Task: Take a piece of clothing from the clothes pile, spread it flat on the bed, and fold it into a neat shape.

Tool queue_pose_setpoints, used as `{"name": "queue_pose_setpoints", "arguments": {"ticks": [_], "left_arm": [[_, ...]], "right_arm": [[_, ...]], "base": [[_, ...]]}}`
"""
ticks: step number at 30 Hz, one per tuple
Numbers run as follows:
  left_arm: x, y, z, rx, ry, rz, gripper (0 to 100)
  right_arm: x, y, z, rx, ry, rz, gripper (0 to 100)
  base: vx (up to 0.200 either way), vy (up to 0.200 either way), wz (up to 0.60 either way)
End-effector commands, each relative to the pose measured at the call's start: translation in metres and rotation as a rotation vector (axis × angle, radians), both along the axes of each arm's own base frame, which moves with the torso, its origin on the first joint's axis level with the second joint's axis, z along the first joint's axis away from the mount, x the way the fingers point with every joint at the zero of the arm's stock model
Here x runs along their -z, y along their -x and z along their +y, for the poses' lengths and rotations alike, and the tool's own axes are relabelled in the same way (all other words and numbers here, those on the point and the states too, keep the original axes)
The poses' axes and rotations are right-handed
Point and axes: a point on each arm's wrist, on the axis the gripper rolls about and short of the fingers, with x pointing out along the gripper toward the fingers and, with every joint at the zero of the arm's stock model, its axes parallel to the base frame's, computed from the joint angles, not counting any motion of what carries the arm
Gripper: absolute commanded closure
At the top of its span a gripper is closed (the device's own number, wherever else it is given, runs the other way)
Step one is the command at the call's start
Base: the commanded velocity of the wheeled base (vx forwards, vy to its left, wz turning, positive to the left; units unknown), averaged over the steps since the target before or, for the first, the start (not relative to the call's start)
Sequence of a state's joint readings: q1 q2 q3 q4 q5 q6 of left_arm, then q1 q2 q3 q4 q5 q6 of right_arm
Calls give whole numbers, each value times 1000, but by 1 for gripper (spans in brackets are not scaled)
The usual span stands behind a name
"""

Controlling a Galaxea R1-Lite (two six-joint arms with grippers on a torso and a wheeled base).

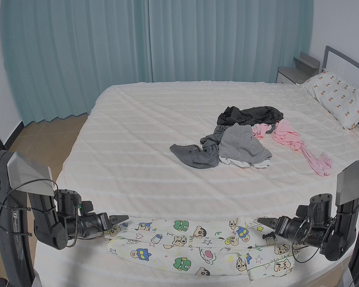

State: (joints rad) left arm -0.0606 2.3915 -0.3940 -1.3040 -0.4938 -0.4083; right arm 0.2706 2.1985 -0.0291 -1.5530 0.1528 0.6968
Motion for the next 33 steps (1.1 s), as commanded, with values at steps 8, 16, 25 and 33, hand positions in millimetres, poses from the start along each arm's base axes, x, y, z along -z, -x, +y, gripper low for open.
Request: {"name": "queue_pose_setpoints", "arguments": {"ticks": [8, 16, 25, 33], "left_arm": [[0, 2, -2, 20, -23, 9, 100], [-20, -4, -3, 20, -17, -73, 100], [-38, -26, -5, 20, -7, -189, 100], [-46, -44, -11, 33, -2, -264, 100]], "right_arm": [[-2, -1, 0, 1, -5, -18, 0], [-2, 0, 0, 3, -3, -13, 0], [-1, -1, 0, 1, -3, -13, 0], [0, -1, 0, -2, -2, -9, 0]], "base": [[0, 0, 0], [0, 0, 0], [0, 0, 0], [0, 0, 0]]}}
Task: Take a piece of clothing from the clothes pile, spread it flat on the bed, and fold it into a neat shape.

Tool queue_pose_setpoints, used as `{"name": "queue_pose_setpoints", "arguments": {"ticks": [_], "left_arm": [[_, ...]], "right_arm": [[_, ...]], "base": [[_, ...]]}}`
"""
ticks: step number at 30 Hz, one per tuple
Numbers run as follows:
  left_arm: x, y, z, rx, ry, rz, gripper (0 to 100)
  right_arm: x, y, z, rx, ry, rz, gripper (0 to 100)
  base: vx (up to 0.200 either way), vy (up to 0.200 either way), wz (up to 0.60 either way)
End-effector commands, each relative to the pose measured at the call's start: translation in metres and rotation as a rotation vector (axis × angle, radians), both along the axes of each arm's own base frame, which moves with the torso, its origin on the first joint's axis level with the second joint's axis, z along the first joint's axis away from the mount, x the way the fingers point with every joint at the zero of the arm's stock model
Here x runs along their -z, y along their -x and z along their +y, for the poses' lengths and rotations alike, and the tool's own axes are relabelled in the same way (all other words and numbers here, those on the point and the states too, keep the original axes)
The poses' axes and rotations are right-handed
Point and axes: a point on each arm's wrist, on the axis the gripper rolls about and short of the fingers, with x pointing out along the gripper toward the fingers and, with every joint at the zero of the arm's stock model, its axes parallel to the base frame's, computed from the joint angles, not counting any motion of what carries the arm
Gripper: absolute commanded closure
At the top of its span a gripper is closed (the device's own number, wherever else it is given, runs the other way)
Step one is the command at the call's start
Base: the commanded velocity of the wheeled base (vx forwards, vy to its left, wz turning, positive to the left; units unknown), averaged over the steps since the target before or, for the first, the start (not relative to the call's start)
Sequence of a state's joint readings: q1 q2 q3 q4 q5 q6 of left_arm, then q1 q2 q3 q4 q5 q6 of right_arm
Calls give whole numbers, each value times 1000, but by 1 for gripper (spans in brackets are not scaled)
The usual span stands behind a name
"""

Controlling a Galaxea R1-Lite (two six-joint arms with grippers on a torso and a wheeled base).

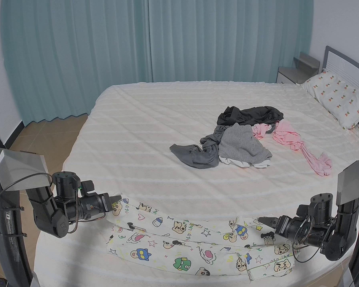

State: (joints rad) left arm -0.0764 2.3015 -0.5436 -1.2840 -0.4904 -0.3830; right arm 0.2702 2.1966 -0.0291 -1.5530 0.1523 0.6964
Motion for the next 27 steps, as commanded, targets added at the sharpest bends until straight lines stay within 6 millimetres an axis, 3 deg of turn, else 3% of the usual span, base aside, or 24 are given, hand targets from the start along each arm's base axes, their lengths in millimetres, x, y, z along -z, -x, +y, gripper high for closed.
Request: {"name": "queue_pose_setpoints", "arguments": {"ticks": [1, 17, 22, 27], "left_arm": [[-8, -12, -6, 14, 5, -55, 100], [-16, -41, -17, -9, -3, -166, 100], [-11, -40, -16, -22, -6, -195, 100], [-3, -23, -14, -22, -12, -169, 100]], "right_arm": [[2, -1, 0, -1, 1, 0, 0], [5, 0, 0, -2, 3, 13, 0], [5, 0, 0, -2, 3, 13, 0], [5, 0, 0, -1, 3, 16, 0]], "base": [[0, 0, 0], [0, 0, 0], [0, 0, 0], [0, 0, 0]]}}
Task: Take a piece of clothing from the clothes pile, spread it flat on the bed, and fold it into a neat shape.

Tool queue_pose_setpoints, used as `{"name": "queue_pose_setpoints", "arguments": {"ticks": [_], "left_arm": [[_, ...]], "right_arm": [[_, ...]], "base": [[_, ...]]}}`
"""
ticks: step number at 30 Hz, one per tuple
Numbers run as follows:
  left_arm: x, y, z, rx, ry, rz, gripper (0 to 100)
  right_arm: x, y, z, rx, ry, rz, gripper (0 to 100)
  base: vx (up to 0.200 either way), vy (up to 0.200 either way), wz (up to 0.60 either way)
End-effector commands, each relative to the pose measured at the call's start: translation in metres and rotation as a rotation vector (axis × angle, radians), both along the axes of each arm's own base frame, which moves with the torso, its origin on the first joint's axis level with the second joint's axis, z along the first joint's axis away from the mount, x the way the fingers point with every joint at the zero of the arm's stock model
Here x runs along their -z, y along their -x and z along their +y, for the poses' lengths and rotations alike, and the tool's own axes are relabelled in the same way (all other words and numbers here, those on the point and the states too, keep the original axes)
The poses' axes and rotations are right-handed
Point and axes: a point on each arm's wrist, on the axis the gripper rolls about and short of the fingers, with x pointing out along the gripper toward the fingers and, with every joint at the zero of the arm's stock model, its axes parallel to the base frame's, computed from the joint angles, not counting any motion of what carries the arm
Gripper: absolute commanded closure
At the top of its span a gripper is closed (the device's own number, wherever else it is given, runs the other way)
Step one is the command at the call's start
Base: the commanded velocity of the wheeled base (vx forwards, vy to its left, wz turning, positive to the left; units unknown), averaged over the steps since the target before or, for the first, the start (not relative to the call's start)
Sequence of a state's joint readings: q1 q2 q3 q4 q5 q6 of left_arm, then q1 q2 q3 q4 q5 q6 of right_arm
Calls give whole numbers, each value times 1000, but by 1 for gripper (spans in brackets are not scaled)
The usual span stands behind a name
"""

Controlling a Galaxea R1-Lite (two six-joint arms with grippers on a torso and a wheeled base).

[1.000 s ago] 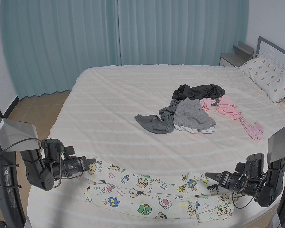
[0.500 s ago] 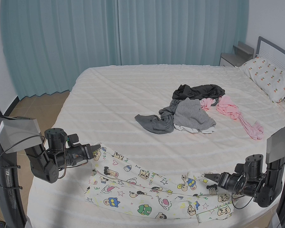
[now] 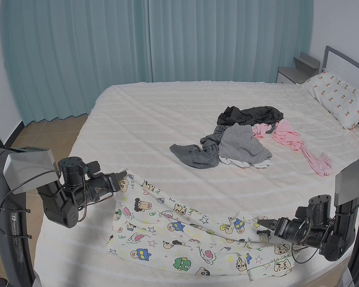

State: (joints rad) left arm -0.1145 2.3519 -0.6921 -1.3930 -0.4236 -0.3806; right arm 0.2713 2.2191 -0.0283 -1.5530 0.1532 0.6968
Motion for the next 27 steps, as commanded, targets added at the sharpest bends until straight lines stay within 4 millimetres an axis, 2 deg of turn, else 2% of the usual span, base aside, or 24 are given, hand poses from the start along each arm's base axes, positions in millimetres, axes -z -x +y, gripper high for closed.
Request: {"name": "queue_pose_setpoints", "arguments": {"ticks": [1, 6, 11, 16, 24, 27], "left_arm": [[13, 21, 4, 3, -7, 37, 100], [17, 36, 11, -6, -28, 32, 100], [33, 59, 25, 6, -117, 95, 100], [42, 79, 32, 51, -133, 161, 100], [66, 87, 40, 73, -189, 220, 100], [77, 90, 41, 85, -212, 245, 100]], "right_arm": [[0, 0, 0, -1, -4, -6, 0], [0, 1, 0, -1, -3, -3, 0], [-1, 1, 0, 0, -4, -3, 0], [-5, 5, -2, -5, -10, -8, 0], [-23, 3, -15, 37, -15, -90, 0], [-19, 4, -20, 52, 11, -56, 0]], "base": [[0, 0, 0], [0, 0, 0], [0, 0, 0], [0, 0, 0], [0, 0, 0], [0, 0, 0]]}}
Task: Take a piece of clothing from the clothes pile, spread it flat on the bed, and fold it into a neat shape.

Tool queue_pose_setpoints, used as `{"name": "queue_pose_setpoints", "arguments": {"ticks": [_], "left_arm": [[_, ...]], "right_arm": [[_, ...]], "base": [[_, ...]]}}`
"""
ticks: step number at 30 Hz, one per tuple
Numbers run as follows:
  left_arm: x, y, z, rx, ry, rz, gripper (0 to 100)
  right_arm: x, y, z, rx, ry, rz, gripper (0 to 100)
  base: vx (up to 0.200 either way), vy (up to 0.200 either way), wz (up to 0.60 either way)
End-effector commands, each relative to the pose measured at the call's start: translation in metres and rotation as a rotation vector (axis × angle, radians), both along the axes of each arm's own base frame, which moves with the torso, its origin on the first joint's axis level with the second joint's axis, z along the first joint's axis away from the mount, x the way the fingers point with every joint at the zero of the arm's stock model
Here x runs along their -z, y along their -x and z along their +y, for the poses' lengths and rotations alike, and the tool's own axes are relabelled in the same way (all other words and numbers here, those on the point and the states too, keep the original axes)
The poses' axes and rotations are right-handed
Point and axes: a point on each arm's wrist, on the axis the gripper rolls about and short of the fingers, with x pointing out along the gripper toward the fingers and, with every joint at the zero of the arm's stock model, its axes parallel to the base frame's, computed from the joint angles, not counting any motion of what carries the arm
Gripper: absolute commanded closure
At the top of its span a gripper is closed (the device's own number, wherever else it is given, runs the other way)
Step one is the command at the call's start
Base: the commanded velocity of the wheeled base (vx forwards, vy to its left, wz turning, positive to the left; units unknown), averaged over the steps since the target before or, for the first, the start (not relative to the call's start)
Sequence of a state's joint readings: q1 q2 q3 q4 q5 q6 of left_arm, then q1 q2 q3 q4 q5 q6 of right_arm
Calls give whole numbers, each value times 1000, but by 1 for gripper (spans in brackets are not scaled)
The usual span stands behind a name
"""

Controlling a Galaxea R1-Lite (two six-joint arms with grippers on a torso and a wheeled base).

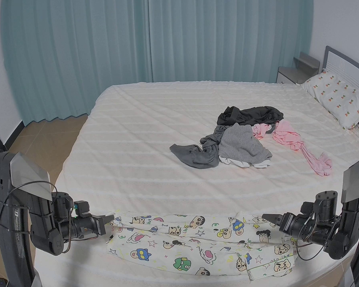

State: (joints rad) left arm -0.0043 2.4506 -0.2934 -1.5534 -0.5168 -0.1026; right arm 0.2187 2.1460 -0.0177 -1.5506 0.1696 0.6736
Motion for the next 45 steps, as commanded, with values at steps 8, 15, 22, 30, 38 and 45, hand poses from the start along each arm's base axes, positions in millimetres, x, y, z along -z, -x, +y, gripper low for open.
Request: {"name": "queue_pose_setpoints", "arguments": {"ticks": [8, 15, 22, 30, 38, 45], "left_arm": [[27, 7, 2, 38, -54, 51, 100], [27, 7, 2, 43, -48, 53, 100], [27, 9, 1, 48, -47, 58, 100], [27, 9, 1, 48, -47, 57, 100], [27, 9, 1, 49, -47, 57, 100], [26, 7, 0, 52, -50, 46, 100]], "right_arm": [[5, 11, -16, 16, 144, 83, 0], [15, 13, -16, -8, 168, 146, 0], [33, 13, -15, -19, 182, 223, 0], [52, 7, -12, -35, 186, 232, 0], [61, 6, -12, -40, 192, 220, 100], [51, 4, -14, -12, 180, 182, 100]], "base": [[0, 0, 0], [0, 0, 0], [0, 0, 0], [0, 0, 0], [0, 0, 0], [0, 0, 0]]}}
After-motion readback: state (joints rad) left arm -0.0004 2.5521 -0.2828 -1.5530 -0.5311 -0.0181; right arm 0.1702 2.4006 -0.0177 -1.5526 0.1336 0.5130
